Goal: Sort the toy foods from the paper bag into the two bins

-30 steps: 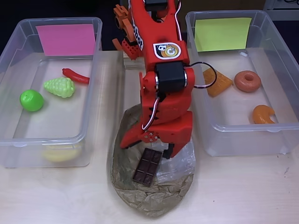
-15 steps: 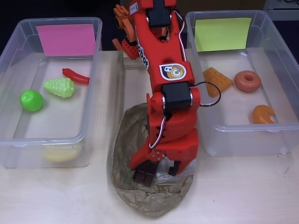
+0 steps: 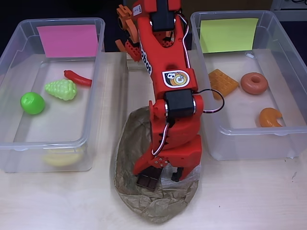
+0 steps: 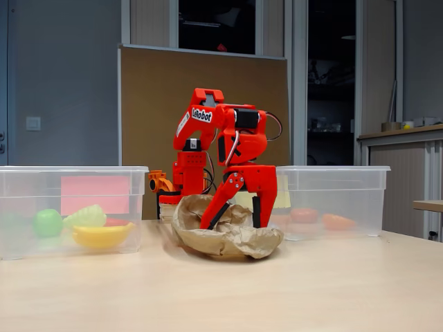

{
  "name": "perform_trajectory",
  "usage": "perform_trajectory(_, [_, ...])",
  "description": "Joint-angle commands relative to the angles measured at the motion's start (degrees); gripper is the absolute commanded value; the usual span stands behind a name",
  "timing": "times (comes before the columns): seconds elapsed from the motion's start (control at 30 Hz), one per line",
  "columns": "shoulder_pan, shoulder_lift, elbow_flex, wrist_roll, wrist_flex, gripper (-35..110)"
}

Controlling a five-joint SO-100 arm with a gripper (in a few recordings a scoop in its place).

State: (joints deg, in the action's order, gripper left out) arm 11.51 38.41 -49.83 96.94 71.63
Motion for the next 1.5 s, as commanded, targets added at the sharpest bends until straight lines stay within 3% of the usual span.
perform_trajectory(0.0, [0.88,0.88,-0.18,-0.79,0.09,40])
perform_trajectory(0.63, [-0.18,-0.26,0.62,-2.02,0.26,32])
perform_trajectory(0.93, [-0.09,-3.43,3.78,-2.37,0.35,19])
perform_trajectory(1.47, [-0.09,-0.79,12.39,-8.53,14.68,6])
